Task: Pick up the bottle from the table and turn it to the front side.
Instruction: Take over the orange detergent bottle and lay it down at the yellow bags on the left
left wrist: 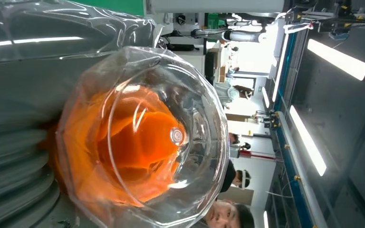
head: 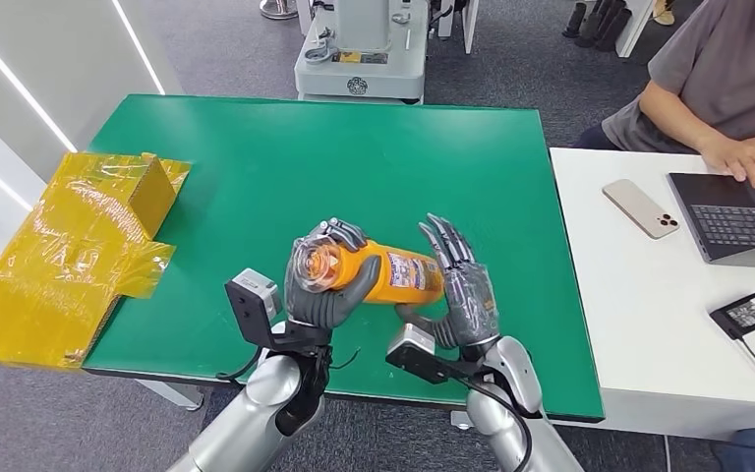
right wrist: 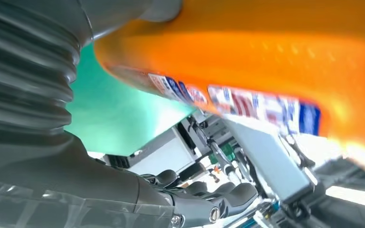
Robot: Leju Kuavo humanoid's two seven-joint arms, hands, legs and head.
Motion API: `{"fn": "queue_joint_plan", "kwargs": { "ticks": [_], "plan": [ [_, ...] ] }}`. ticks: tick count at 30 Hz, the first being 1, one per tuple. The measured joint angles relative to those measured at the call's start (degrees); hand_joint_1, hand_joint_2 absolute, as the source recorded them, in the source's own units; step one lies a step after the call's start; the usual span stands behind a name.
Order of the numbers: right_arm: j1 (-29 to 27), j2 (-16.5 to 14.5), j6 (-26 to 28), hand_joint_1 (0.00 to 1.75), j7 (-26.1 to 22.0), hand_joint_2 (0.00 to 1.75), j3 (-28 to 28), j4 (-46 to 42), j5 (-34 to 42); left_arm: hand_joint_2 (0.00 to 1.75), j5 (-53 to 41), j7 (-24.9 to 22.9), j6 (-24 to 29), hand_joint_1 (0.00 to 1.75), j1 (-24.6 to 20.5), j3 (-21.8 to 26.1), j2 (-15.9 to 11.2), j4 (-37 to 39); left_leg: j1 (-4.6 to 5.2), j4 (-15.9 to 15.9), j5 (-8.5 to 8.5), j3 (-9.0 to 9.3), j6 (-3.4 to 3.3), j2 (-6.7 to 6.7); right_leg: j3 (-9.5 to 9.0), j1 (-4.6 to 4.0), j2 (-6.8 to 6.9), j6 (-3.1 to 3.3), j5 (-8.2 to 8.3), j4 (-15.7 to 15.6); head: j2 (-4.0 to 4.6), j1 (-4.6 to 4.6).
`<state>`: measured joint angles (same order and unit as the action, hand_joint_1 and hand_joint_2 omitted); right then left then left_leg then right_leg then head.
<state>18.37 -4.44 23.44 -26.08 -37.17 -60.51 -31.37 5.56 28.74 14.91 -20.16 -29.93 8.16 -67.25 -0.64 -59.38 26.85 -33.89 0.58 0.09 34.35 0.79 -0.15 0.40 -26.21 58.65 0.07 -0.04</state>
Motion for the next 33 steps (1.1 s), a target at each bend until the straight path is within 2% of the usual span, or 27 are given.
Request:
{"fn": "queue_joint_plan", "kwargs": {
  "ticks": [4,8,14,20,26,33],
  "plan": [
    [-2.79,-0.01,1.16,0.00,-1.03,1.75,0.28,-5.44,7.31,1.75,0.08,0.01,1.04,1.75,0.54,0.01,-0.02,-0.37,0.00,0.01,0.00,0.00,0.00,-0.01,0.01,0.00,0.00,0.00,-0.01,-0.01,0.00,0.00],
    [-4.69,0.00,3.83,0.00,-3.48,1.75,0.60,-11.03,11.42,1.75,0.15,-0.07,1.46,1.75,2.52,0.02,-0.20,-0.38,0.00,0.00,0.00,-0.01,0.00,-0.06,0.07,0.00,-0.05,0.00,-0.01,-0.01,0.00,-0.01],
    [-8.45,0.06,5.07,0.00,-7.11,1.75,0.81,-18.91,17.56,1.75,-0.08,-0.04,1.92,1.75,3.04,0.59,-0.46,-0.90,0.00,0.01,0.00,-0.01,0.00,-0.04,0.08,0.00,-0.04,0.00,-0.01,-0.01,0.00,0.00],
    [-12.04,0.50,6.52,0.00,-8.79,1.75,0.86,-24.80,19.54,1.75,-0.48,-0.02,2.28,1.75,2.84,1.34,-0.78,-1.55,0.00,0.01,0.00,-0.01,0.00,-0.04,0.07,0.00,-0.04,0.01,-0.01,-0.01,0.00,0.00],
    [-13.89,0.92,7.53,0.00,-10.09,1.75,0.91,-28.43,20.13,1.75,-1.64,1.02,4.87,1.75,2.34,2.78,-1.74,-4.15,0.00,0.01,0.00,0.00,0.00,-0.06,0.07,0.00,-0.05,0.01,-0.01,0.00,0.00,0.00],
    [-16.05,1.19,9.17,0.00,-10.45,1.75,1.21,-29.90,19.99,1.75,-10.28,1.43,9.35,1.75,3.57,5.44,-5.93,-14.57,-0.01,0.06,0.00,0.00,0.01,-0.06,0.08,-0.01,-0.05,0.01,-0.04,0.01,0.00,0.00]
  ]
}}
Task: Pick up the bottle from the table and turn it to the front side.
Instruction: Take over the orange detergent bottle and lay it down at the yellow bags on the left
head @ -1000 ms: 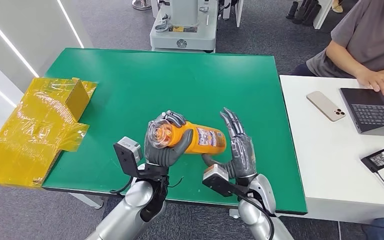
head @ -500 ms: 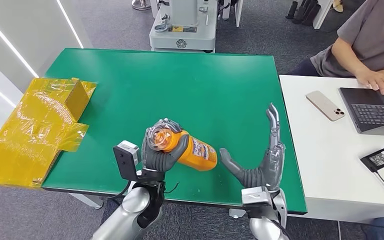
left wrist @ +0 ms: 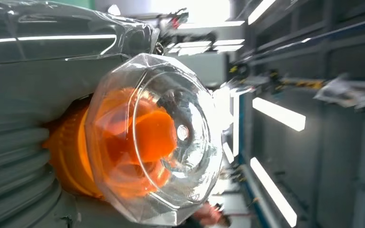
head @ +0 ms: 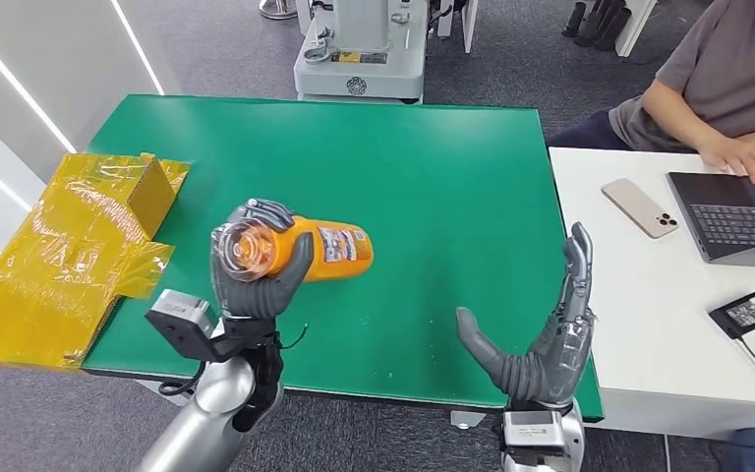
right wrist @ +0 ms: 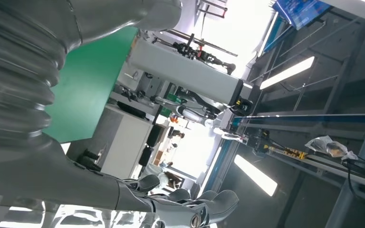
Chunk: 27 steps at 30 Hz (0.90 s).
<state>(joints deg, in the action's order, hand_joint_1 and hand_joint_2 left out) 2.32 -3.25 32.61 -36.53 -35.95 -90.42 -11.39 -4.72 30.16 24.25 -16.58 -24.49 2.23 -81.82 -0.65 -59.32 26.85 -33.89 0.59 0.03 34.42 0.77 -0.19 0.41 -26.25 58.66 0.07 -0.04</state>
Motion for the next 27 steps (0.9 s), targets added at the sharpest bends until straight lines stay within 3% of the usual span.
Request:
{"fn": "queue_joint_plan", "kwargs": {
  "ticks": [5,12,21,27],
  "plan": [
    [-1.60,0.14,0.30,0.00,-0.45,1.75,0.33,-0.75,-0.35,1.75,-13.48,-3.07,5.68,1.75,0.70,1.32,-3.95,-4.76,0.00,0.02,0.00,0.01,0.00,0.00,0.00,0.00,0.00,0.00,-0.01,0.00,0.00,-0.01],
    [-3.62,0.19,-1.24,0.00,-0.10,1.75,1.22,-1.20,-0.97,1.75,-34.89,-11.13,9.37,1.75,-0.36,1.84,-13.05,-4.66,-0.01,0.03,-0.04,0.06,0.06,-0.06,0.00,-0.01,-0.06,0.01,0.00,0.01,0.00,0.01],
    [-4.51,0.19,-4.16,0.00,0.54,1.75,2.62,-2.00,-1.12,1.75,-59.77,-23.57,4.72,1.75,-0.79,0.24,-19.14,-3.43,0.01,0.03,-0.04,0.05,0.06,-0.06,0.00,0.00,-0.05,0.01,0.00,-0.01,0.00,0.01],
    [-5.88,0.16,-6.05,0.00,0.93,1.75,3.93,-2.97,-1.77,1.75,-67.26,-25.83,-0.19,1.75,-2.39,-1.84,-21.49,4.41,0.00,0.03,-0.04,0.06,0.07,-0.07,0.02,0.00,-0.06,0.02,0.01,-0.01,0.00,0.01]
  ]
}}
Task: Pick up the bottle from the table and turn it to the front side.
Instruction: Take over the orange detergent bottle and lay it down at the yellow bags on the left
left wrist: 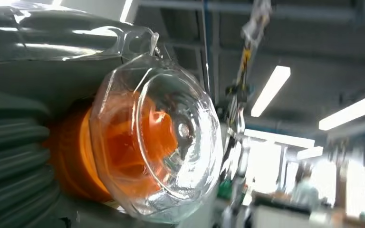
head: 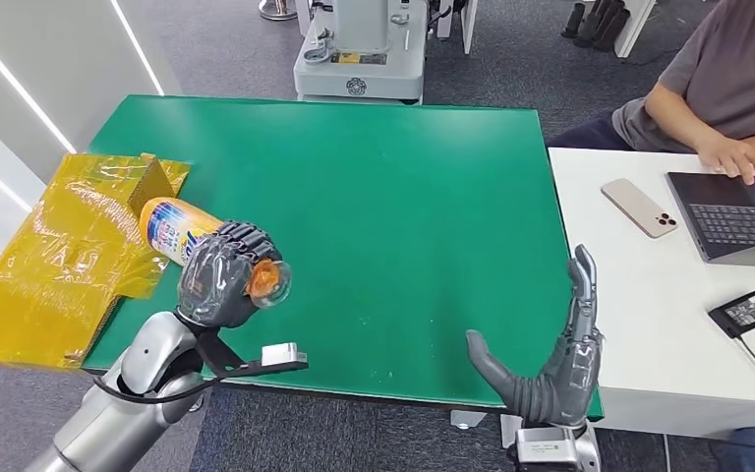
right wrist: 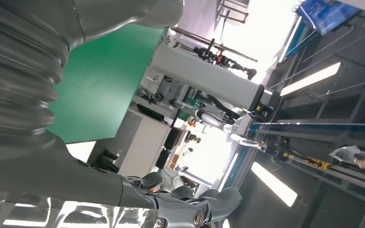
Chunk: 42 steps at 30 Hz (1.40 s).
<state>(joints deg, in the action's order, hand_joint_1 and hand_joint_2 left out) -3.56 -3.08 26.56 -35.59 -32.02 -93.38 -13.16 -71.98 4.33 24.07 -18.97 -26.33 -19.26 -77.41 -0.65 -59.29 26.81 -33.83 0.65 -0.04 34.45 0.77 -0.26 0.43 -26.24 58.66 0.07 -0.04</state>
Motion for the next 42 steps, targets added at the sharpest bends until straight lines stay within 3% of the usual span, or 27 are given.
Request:
{"fn": "queue_joint_plan", "kwargs": {
  "ticks": [17,26,35,42],
  "plan": [
    [-1.24,-0.24,-1.69,0.00,0.25,1.75,0.95,-1.17,0.12,1.75,-11.47,-2.37,0.99,1.75,-5.77,-2.30,-1.96,30.70,-0.01,0.02,0.00,0.00,0.02,-0.07,0.03,-0.01,-0.09,0.02,0.01,0.03,0.00,0.01],
    [-1.25,-0.80,-1.50,0.00,0.54,1.75,0.88,-1.30,1.22,1.75,-17.29,-1.73,2.41,1.75,-11.63,-2.97,-2.17,44.08,-0.02,0.01,-0.03,0.00,0.04,-0.05,0.03,-0.01,-0.08,0.02,0.02,0.03,0.00,0.01],
    [-0.35,-1.69,-1.20,0.00,1.14,1.75,0.07,-1.31,1.04,1.75,-17.76,1.58,-0.52,1.75,-19.91,-6.35,-2.32,52.48,-0.02,0.01,-0.04,-0.02,0.05,-0.03,0.02,-0.02,-0.07,0.03,0.03,0.06,0.00,0.02],
    [0.72,-2.02,-2.12,0.00,1.50,1.75,-0.15,-1.30,0.76,1.75,-16.12,6.43,-4.70,1.75,-22.63,-7.09,-3.25,55.31,-0.03,0.02,-0.04,-0.02,0.06,-0.03,0.04,-0.02,-0.08,0.04,0.02,0.06,0.00,0.02]
  ]
}}
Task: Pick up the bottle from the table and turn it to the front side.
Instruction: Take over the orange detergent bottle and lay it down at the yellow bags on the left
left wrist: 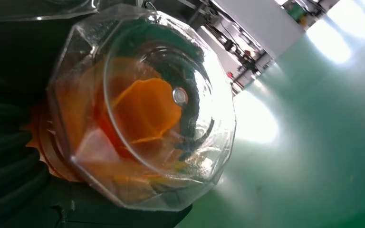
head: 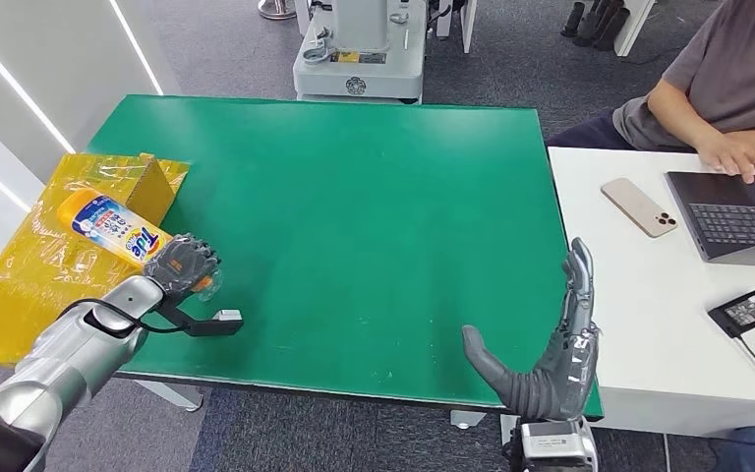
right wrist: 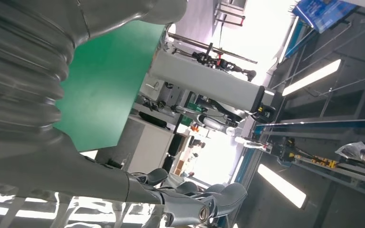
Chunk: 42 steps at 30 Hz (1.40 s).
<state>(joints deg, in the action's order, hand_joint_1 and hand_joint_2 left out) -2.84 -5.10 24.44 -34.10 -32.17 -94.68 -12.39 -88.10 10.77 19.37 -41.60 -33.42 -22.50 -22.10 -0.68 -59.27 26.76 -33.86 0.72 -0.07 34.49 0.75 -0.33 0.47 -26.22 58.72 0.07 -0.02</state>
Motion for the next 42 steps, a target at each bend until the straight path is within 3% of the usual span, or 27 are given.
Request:
{"fn": "queue_joint_plan", "kwargs": {
  "ticks": [7,13,23,33,37,42],
  "plan": [
    [0.46,-0.31,0.04,0.00,0.11,1.75,0.00,0.00,-0.29,1.75,1.90,1.11,-1.87,1.75,-0.93,0.00,-0.25,1.16,-0.01,0.00,0.00,-0.01,0.00,0.00,-0.01,0.00,0.00,0.00,0.00,0.00,0.00,0.00],
    [0.45,-0.62,0.07,0.00,0.44,1.75,0.04,-0.17,-1.42,1.75,5.12,0.29,0.45,1.75,-0.61,0.40,-0.28,2.32,0.00,0.00,0.00,-0.01,0.00,0.00,0.00,0.00,0.00,0.00,0.00,0.00,0.00,0.00],
    [-0.27,-1.06,-0.07,0.00,1.55,1.75,0.19,-1.63,-2.95,1.75,12.05,2.32,3.04,1.75,0.96,5.92,1.04,2.77,0.00,0.00,0.00,-0.01,0.00,0.00,0.01,0.00,0.00,0.00,0.00,0.00,0.00,0.00],
    [-0.31,-1.08,-0.15,0.00,1.69,1.75,0.28,-1.90,-3.17,1.75,11.41,1.77,3.92,1.74,2.98,8.28,2.28,2.99,0.00,0.00,0.00,-0.01,0.00,0.00,0.00,0.00,0.01,0.00,0.00,0.00,0.00,0.00],
    [-0.30,-1.08,-0.08,0.00,1.69,1.75,0.43,-1.90,-3.19,1.75,10.53,0.29,3.47,0.05,3.57,8.41,2.72,3.19,0.00,0.00,0.00,-0.01,0.00,0.00,0.00,0.00,0.01,0.00,0.00,0.00,0.00,0.00],
    [-0.33,-1.08,0.07,0.00,1.67,1.75,0.52,-1.90,-3.19,1.75,10.39,-1.39,-0.68,0.00,3.50,8.65,3.44,3.33,0.01,0.01,0.00,0.02,0.00,0.03,-0.05,0.00,0.05,0.00,0.00,0.00,0.00,-0.01]
  ]
}}
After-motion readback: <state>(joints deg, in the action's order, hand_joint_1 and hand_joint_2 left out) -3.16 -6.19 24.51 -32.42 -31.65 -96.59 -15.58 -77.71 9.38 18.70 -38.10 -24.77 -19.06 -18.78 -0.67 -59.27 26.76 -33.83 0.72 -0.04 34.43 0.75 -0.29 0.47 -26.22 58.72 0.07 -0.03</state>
